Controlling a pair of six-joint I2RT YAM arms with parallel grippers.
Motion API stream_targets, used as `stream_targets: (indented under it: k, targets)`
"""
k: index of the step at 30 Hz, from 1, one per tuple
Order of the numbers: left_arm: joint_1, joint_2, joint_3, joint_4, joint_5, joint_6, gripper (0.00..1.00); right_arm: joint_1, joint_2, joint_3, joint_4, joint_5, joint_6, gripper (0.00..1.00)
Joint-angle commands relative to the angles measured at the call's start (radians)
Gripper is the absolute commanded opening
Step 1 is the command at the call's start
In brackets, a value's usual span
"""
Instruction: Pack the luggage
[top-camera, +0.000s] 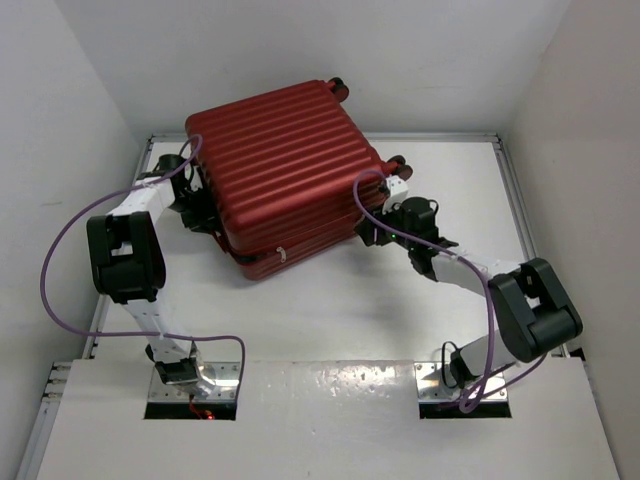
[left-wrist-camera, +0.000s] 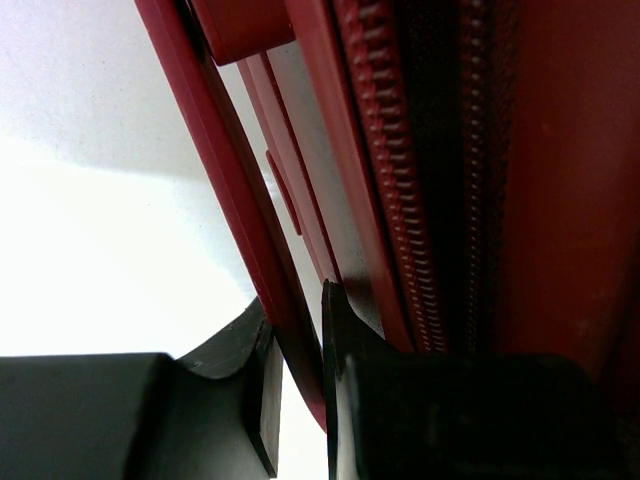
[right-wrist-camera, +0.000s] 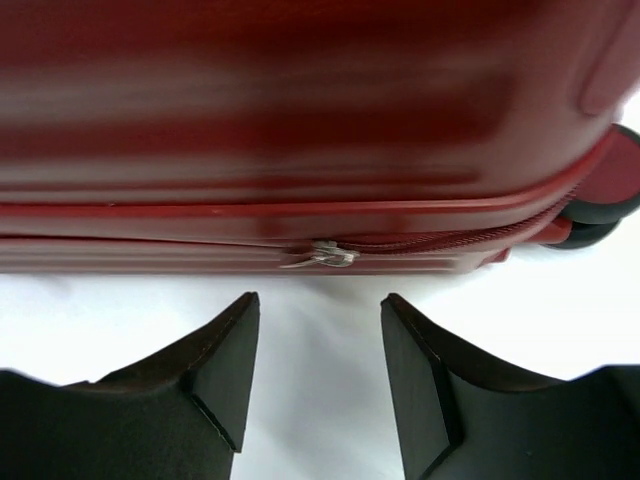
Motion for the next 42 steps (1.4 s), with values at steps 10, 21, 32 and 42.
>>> stream_targets:
  k: [10,21,32,42]
  targets:
    - [-0.022,0.072,-0.073,-0.043,-0.011,0.192,0.0,0.093,0.064,0.11,0.038,0.269,-0.034,0.5]
    - [-0.003,0.063,-0.093,-0.034,-0.002,0.192,0.0,0.08,0.084,0.12,0.117,0.356,-0.064,0.22]
    - [0.007,0.072,-0.091,-0.034,-0.011,0.211,0.0,-0.031,-0.026,0.006,0.176,0.165,-0.061,0.0]
    - [0.065,0.061,-0.073,-0.034,-0.117,0.242,0.0,-0.118,0.032,0.083,0.077,0.158,-0.006,0.0]
